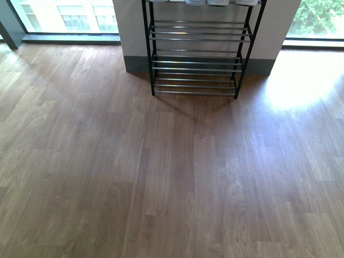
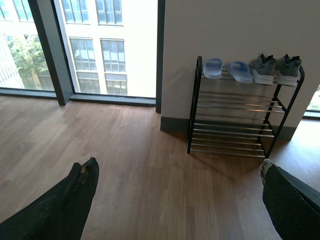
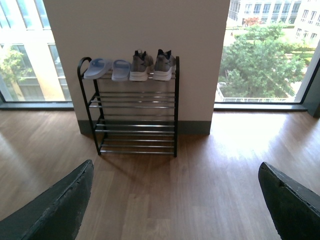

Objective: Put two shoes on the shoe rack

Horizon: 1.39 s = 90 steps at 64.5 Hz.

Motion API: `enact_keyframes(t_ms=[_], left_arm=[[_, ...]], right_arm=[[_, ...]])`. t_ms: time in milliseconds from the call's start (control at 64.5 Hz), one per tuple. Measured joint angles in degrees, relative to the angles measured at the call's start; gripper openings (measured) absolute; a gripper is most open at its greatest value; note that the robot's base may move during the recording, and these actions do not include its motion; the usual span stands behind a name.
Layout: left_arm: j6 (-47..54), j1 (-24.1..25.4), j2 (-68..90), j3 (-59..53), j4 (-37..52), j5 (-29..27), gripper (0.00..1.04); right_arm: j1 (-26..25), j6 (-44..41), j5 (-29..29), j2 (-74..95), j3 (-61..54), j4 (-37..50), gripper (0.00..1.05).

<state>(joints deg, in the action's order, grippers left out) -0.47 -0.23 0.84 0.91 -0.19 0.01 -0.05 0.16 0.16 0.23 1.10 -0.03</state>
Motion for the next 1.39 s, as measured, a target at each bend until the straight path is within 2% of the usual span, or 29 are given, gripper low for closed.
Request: enact_keyframes(t_ms=[1395], left_arm=[[0.07,0.0,0.0,0.0,0.0,-0.04,0.95]], right_arm=[[0.0,0.0,-0.15,0.0,0.0,0.0,0.96]])
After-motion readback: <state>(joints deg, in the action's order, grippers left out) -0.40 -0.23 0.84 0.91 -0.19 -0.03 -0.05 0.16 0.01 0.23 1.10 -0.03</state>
